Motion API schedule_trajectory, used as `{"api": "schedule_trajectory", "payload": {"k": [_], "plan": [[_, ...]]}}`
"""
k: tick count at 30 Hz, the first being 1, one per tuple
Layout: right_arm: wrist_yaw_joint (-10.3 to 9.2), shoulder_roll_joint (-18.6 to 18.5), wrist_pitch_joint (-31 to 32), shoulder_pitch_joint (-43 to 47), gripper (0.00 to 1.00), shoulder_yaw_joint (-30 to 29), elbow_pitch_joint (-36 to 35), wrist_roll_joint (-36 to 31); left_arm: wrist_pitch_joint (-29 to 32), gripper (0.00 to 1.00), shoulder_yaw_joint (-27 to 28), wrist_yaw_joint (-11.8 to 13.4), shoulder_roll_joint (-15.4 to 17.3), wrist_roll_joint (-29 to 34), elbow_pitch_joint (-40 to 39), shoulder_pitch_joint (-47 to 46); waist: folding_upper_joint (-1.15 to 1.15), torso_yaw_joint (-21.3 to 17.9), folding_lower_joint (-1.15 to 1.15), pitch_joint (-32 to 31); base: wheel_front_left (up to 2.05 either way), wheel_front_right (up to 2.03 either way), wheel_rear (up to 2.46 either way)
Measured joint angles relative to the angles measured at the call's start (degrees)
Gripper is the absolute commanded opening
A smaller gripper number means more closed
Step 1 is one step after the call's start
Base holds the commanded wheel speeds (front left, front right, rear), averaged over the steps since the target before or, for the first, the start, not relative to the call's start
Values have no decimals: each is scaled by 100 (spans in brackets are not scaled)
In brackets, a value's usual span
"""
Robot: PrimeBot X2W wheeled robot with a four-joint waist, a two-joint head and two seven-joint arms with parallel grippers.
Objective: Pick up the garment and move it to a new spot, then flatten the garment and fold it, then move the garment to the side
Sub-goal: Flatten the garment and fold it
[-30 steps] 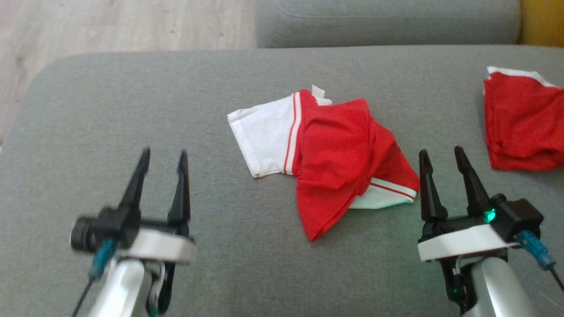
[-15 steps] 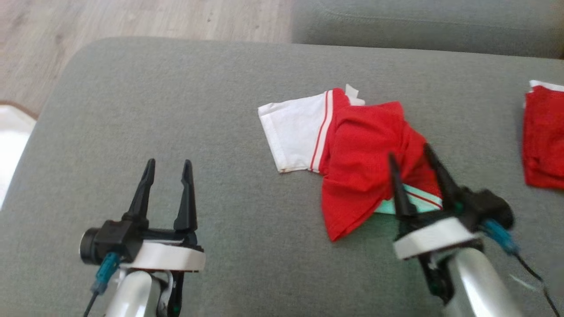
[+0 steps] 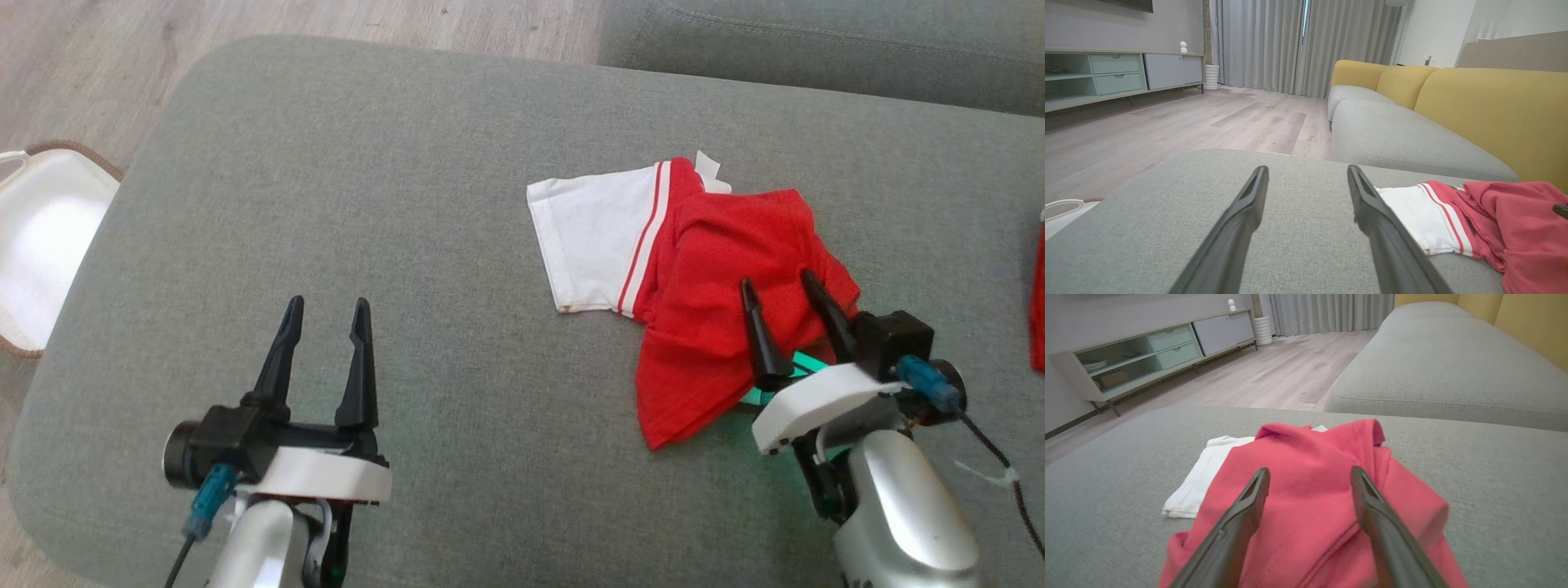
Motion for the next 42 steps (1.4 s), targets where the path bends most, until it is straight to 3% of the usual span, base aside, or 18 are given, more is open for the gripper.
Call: {"api": "schedule_trajectory", "payload": {"k": [10,22,24,25,35,42], "plan": [[0,0,-268,-87,100,-300,292,87,0,100,27,-97,-24,96,58,0,0,-77,0,-27,0,0,0],[0,-2,-231,-263,100,110,654,347,0,100,12,-151,-33,96,82,-1,0,-102,0,-10,0,0,0],[0,-2,-176,-374,43,179,714,392,0,100,5,-149,-33,92,91,-1,0,-85,0,-10,0,0,0],[0,-2,-175,-428,0,201,745,397,0,100,0,-144,-34,91,91,-1,0,-74,0,-12,0,0,0],[0,-4,-437,-778,0,274,684,536,0,100,-12,-133,-34,59,127,9,0,-21,0,-232,0,0,0],[0,-45,-303,-2133,0,1073,691,933,0,100,-27,-93,-34,19,133,16,0,101,0,-433,0,0,0]]}}
